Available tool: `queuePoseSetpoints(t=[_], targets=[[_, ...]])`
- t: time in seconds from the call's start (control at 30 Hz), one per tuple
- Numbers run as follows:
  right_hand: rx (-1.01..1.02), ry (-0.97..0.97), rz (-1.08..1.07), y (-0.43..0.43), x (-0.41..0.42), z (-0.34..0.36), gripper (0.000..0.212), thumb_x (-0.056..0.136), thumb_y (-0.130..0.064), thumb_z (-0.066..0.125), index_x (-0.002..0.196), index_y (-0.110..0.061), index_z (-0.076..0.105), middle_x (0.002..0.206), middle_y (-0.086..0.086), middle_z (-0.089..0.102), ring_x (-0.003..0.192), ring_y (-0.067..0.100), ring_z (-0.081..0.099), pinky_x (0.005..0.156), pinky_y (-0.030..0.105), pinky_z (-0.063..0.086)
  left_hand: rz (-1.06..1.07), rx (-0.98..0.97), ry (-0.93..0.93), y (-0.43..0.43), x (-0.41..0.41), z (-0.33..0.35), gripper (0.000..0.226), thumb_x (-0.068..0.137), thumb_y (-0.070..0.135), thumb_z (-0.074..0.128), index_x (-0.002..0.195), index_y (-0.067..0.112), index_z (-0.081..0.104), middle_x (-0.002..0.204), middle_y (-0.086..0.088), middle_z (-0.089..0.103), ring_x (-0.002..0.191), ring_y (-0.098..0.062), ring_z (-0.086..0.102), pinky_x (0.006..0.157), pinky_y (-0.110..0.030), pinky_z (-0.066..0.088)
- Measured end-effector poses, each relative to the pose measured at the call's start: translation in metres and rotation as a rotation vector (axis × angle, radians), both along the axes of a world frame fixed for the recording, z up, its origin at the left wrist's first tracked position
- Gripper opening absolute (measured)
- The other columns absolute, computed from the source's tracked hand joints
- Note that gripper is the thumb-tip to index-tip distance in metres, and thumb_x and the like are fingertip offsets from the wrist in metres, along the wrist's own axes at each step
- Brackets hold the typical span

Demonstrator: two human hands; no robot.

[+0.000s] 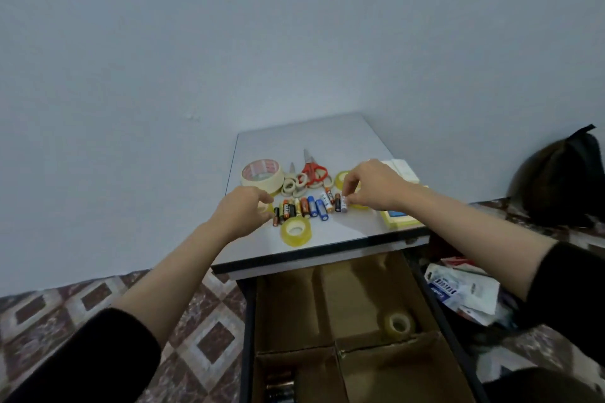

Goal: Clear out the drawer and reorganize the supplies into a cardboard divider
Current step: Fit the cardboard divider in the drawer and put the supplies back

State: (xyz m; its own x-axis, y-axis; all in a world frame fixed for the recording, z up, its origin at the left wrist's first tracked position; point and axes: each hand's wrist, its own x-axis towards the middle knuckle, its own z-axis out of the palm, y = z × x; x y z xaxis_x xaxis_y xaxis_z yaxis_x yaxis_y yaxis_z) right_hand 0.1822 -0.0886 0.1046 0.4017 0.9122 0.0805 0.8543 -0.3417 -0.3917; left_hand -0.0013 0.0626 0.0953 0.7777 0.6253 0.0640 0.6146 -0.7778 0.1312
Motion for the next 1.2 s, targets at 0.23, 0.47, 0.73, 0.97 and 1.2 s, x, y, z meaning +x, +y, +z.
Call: queuePoseSetpoints(t=[0.23, 0.47, 0.73, 0.97, 1.2], targets=[[-0.175, -0.056, 0.052, 0.049, 0.018, -0.013, 0.042, 0.075, -0.027, 0.076, 0.115, -0.019, 0.065, 0.118, 0.0, 0.064, 0.109, 0.019, 0.056, 0.089, 0.03, 0.046, -0.081, -0.079, 0.138, 0.025, 0.029, -0.014, 0.061, 0.082, 0.032, 0.068, 0.137, 0.017, 0.046, 0.14, -0.002, 0.048, 0.128, -0.02, 0.043, 0.104, -0.033, 0.036], [-0.367, -0.17, 0.142, 0.077, 0.022, -0.028, 0.08, 0.07, -0.043, 0.078, 0.139, -0.024, 0.043, 0.135, -0.002, 0.051, 0.121, 0.019, 0.048, 0.092, 0.031, 0.039, -0.137, -0.152, 0.16, 0.037, 0.043, -0.021, 0.066, 0.083, 0.027, 0.068, 0.141, 0.021, 0.039, 0.143, -0.002, 0.043, 0.129, -0.02, 0.04, 0.103, -0.031, 0.034], [-0.388, -0.269, 0.202, 0.082, 0.019, -0.033, 0.083, 0.066, -0.051, 0.077, 0.138, -0.026, 0.044, 0.136, -0.003, 0.051, 0.123, 0.019, 0.046, 0.097, 0.036, 0.044, -0.167, -0.14, 0.16, 0.038, 0.045, -0.028, 0.063, 0.082, 0.023, 0.069, 0.139, 0.02, 0.043, 0.14, -0.002, 0.047, 0.125, -0.018, 0.045, 0.101, -0.03, 0.037], [-0.35, -0.257, 0.214, 0.083, 0.02, -0.034, 0.071, 0.071, -0.05, 0.074, 0.134, -0.028, 0.049, 0.126, -0.004, 0.057, 0.112, 0.016, 0.05, 0.081, 0.028, 0.042, -0.182, -0.123, 0.157, 0.041, 0.045, -0.032, 0.061, 0.083, 0.027, 0.069, 0.138, 0.02, 0.044, 0.137, -0.003, 0.051, 0.123, -0.018, 0.047, 0.101, -0.031, 0.038], [-0.317, -0.202, 0.208, 0.085, 0.019, -0.036, 0.075, 0.072, -0.046, 0.075, 0.137, -0.02, 0.046, 0.132, -0.002, 0.054, 0.118, 0.018, 0.049, 0.082, 0.026, 0.038, -0.181, -0.12, 0.12, 0.042, 0.046, -0.034, 0.058, 0.083, 0.031, 0.067, 0.136, 0.019, 0.048, 0.131, -0.004, 0.056, 0.116, -0.018, 0.052, 0.096, -0.03, 0.043]])
